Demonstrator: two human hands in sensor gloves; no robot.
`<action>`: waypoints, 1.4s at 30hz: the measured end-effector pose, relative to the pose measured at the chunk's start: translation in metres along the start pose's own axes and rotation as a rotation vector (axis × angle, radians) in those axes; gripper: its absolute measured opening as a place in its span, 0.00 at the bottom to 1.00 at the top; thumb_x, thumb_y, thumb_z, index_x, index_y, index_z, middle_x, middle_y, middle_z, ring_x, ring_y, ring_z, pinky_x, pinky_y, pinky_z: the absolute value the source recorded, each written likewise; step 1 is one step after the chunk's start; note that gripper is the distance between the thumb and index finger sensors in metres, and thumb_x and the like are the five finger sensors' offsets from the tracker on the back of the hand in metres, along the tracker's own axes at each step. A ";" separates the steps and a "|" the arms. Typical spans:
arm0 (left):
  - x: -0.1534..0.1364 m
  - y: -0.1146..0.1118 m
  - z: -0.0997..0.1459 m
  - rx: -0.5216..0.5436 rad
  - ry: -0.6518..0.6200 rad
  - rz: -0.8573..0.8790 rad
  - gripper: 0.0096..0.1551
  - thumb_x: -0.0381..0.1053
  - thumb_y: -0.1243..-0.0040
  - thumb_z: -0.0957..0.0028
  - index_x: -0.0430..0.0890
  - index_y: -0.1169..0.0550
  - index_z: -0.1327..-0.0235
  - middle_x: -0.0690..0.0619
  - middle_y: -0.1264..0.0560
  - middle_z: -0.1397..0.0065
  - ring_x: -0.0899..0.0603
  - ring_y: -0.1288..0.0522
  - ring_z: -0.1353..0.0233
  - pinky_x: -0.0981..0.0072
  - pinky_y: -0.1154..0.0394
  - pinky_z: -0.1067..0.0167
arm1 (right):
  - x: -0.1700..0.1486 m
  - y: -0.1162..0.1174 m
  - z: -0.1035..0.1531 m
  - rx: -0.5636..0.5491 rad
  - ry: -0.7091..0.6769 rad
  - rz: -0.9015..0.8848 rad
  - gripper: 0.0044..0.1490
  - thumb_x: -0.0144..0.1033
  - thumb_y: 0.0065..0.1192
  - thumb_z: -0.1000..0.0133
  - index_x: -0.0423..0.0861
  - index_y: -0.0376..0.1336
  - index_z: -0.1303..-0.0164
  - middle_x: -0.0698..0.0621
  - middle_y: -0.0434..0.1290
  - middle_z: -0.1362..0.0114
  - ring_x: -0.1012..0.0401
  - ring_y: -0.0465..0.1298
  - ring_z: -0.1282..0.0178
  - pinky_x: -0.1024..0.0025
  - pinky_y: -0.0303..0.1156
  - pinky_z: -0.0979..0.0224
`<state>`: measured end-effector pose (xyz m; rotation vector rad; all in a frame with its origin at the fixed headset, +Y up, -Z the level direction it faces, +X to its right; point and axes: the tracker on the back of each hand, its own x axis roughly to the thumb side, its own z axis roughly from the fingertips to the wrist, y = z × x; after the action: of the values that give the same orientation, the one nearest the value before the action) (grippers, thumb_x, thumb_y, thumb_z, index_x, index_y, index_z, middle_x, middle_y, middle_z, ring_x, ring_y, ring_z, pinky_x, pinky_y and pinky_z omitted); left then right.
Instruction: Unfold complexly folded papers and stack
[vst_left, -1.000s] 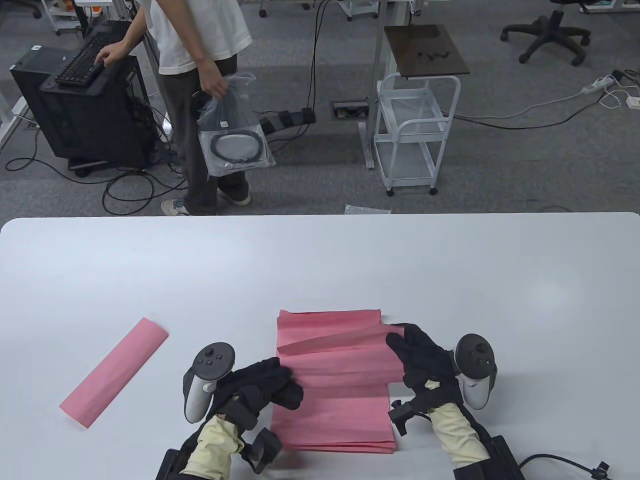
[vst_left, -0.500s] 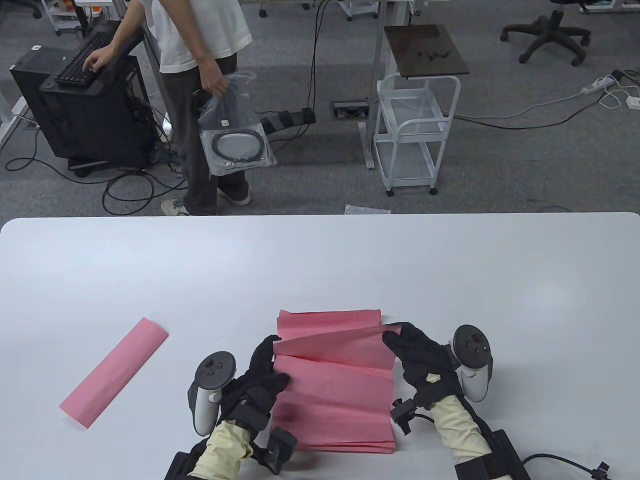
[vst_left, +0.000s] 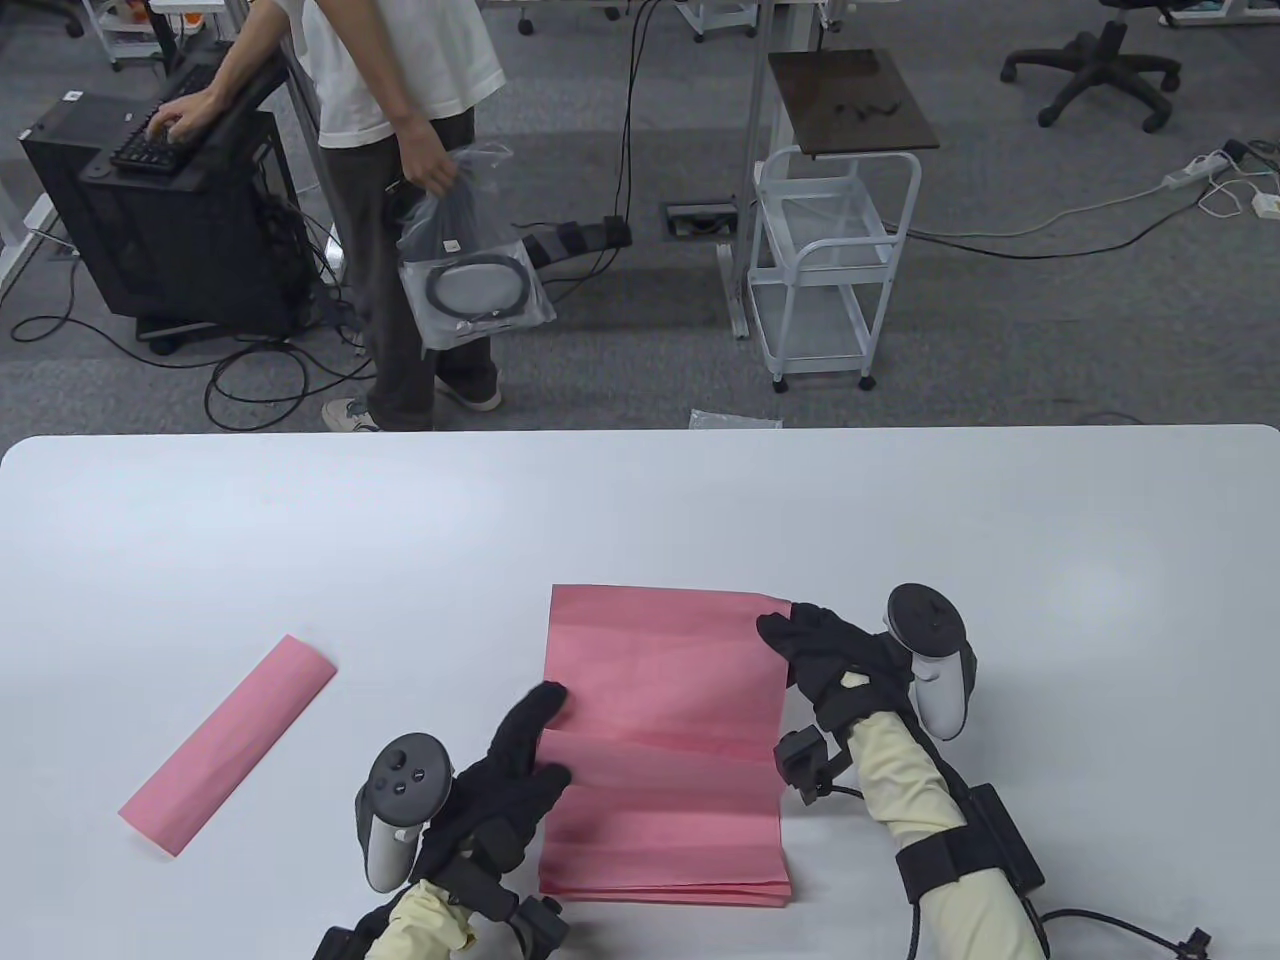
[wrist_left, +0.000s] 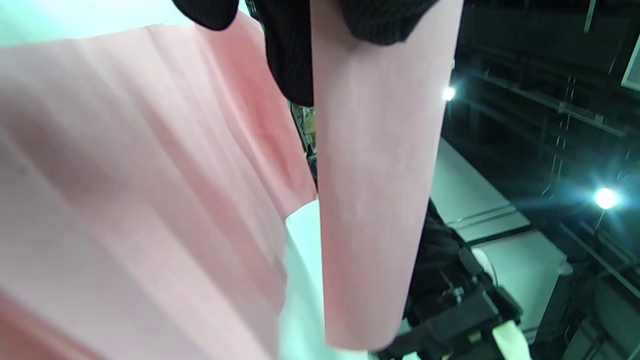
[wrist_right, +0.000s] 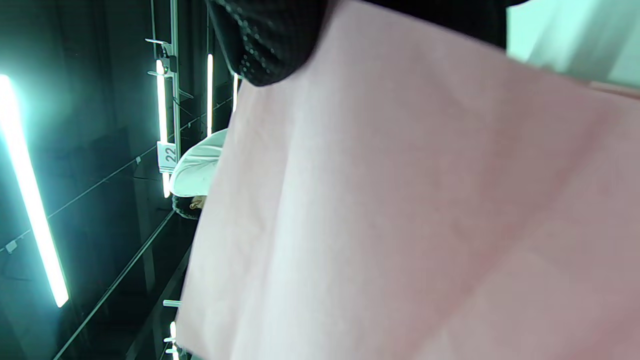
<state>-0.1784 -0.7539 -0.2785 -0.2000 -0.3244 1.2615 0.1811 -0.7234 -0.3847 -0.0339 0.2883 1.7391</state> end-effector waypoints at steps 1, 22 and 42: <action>-0.001 0.000 0.000 0.022 0.002 -0.006 0.26 0.42 0.44 0.42 0.62 0.31 0.32 0.56 0.27 0.31 0.47 0.23 0.29 0.40 0.41 0.23 | -0.001 0.000 -0.002 0.010 0.007 0.007 0.22 0.37 0.62 0.45 0.36 0.72 0.50 0.44 0.80 0.52 0.48 0.79 0.56 0.38 0.52 0.23; 0.000 0.003 0.002 -0.227 0.082 -0.123 0.29 0.63 0.47 0.40 0.47 0.22 0.35 0.44 0.24 0.28 0.35 0.25 0.27 0.35 0.46 0.24 | 0.014 -0.005 -0.008 -0.054 -0.031 -0.056 0.22 0.38 0.60 0.44 0.38 0.70 0.47 0.46 0.79 0.50 0.49 0.78 0.54 0.38 0.50 0.22; 0.007 -0.009 0.002 -0.133 0.065 -0.554 0.18 0.48 0.42 0.41 0.60 0.25 0.39 0.54 0.72 0.16 0.34 0.76 0.21 0.37 0.70 0.26 | -0.009 -0.003 -0.014 -0.108 0.026 0.005 0.22 0.39 0.60 0.44 0.39 0.70 0.47 0.46 0.79 0.50 0.49 0.78 0.53 0.38 0.50 0.22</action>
<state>-0.1692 -0.7494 -0.2733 -0.2440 -0.3764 0.6853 0.1834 -0.7344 -0.3966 -0.1348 0.2138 1.7590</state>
